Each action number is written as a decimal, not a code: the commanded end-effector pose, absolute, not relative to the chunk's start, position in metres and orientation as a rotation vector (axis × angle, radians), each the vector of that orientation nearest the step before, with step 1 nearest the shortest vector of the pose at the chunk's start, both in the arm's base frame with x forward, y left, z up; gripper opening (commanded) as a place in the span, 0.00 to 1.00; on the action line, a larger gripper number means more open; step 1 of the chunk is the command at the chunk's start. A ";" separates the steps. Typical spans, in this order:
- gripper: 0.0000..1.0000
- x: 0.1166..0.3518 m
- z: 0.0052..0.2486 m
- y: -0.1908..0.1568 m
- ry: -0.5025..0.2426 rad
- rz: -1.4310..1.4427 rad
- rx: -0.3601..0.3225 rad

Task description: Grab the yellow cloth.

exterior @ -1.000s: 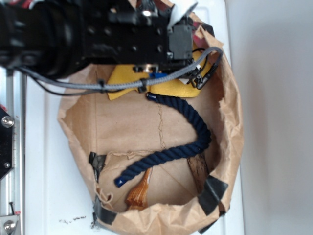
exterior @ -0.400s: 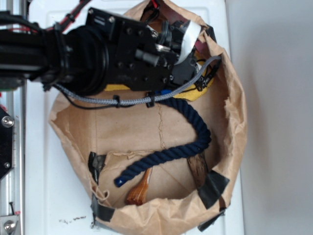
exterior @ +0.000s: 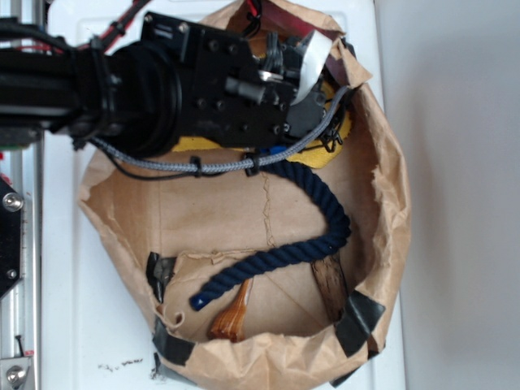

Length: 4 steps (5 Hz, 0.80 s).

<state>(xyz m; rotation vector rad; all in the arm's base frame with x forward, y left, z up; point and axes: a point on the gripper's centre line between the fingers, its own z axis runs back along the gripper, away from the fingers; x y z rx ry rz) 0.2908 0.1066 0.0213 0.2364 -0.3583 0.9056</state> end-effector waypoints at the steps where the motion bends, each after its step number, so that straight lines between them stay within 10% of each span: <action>1: 0.00 0.296 0.061 0.116 -0.410 0.910 0.188; 2: 1.00 0.290 0.086 0.116 -0.341 0.884 0.100; 4: 1.00 0.275 0.101 0.110 -0.260 0.800 0.021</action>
